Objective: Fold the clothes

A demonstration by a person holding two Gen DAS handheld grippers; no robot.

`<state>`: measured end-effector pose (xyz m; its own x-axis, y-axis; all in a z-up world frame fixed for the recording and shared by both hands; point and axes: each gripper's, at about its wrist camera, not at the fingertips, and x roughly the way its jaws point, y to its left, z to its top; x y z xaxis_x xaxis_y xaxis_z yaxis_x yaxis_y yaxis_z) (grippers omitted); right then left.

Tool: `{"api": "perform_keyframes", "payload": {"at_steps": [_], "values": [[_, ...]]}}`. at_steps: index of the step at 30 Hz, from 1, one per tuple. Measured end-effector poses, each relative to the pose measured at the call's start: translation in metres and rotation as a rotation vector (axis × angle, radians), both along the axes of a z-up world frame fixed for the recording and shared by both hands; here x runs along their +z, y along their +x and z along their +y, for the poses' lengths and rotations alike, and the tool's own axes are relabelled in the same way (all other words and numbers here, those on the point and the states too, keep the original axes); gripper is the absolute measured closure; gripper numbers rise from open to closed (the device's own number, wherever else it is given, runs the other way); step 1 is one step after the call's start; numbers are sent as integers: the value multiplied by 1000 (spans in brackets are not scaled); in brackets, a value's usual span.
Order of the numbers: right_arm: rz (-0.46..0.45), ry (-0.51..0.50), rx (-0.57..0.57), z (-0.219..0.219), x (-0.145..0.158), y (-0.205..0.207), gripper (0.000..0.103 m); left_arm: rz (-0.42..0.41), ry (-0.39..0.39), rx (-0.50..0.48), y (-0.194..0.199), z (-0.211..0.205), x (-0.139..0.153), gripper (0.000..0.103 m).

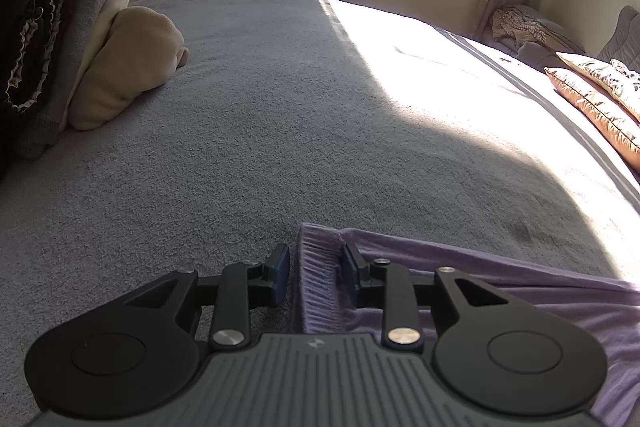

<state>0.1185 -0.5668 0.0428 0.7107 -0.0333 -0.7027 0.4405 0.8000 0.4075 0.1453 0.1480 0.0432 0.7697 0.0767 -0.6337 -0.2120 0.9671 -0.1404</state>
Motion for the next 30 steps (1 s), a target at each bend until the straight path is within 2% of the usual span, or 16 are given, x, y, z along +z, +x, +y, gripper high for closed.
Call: {"api": "perform_keyframes", "payload": {"at_steps": [2,4,6,7,13,17,18,19,21,23,24,25,26,28,30], "values": [[9,48,4,0,-5,3,78,0,-1,-5,0,-1,0,72],[24,35,35,5,-8,5,79,2,9,-14,0,-3,0,72],[39,-57,41,11,-2,5,100,4,9,-18,1,-2,-1,72],[38,-104,30,13,2,3,102,4,4,-18,1,-1,-2,72],[86,-266,0,27,8,1,102,-8,-42,-6,4,6,-4,71],[147,-358,-13,38,4,0,98,-6,-111,20,-2,16,8,71],[124,-343,-24,42,11,-7,98,-25,-142,25,-9,20,16,71],[88,-319,-38,46,20,-15,95,-39,-163,24,-16,22,25,71],[6,-271,-39,55,44,-30,80,-62,-180,27,-32,25,41,70],[-91,-276,47,78,82,-50,57,-80,-208,27,-50,27,54,68],[-143,-303,119,96,103,-66,51,-68,-243,27,-64,28,59,68],[-174,-322,168,108,115,-77,39,-43,-273,33,-75,29,60,68],[-200,-336,214,120,125,-93,33,-18,-304,40,-86,30,61,68],[-231,-350,281,139,139,-120,32,46,-387,77,-117,35,61,68],[-212,-347,334,155,140,-140,32,66,-424,106,-143,40,62,67]]}}
